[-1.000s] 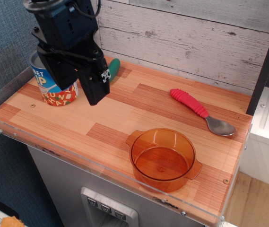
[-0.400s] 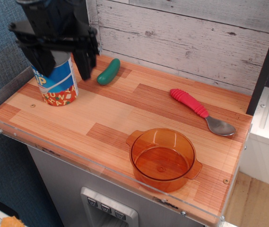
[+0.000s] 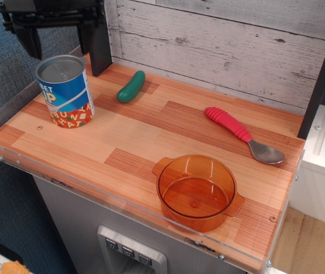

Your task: Place the can to the left of the orange cup.

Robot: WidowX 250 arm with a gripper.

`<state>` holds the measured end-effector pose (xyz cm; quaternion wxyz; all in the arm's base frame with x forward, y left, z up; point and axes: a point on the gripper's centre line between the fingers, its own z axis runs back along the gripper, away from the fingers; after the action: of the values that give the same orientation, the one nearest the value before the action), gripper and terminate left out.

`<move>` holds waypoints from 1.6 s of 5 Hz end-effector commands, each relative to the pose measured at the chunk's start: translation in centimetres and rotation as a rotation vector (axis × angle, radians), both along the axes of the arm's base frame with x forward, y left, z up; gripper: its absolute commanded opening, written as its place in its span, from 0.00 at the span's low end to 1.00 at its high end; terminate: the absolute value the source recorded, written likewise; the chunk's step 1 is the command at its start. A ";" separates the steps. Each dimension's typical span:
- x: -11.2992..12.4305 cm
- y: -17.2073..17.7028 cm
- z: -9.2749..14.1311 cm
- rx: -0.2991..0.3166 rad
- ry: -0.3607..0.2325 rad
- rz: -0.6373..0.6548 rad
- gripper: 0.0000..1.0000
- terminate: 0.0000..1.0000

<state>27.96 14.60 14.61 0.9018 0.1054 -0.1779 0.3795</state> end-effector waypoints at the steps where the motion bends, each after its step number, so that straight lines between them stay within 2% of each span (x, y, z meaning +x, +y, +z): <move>1: 1.8 6.5 1.2 -0.002 -0.133 0.300 1.00 0.00; 2: 2.3 8.1 0.7 0.038 -0.132 0.330 1.00 0.00; 4: 2.4 9.0 -2.7 0.008 -0.076 0.329 1.00 0.00; 6: 2.1 7.7 -3.5 -0.033 -0.052 0.285 1.00 0.00; 8: 1.6 4.8 -4.4 -0.060 -0.022 0.218 1.00 0.00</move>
<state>30.49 18.87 7.77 0.8607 0.0932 -0.1328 0.4826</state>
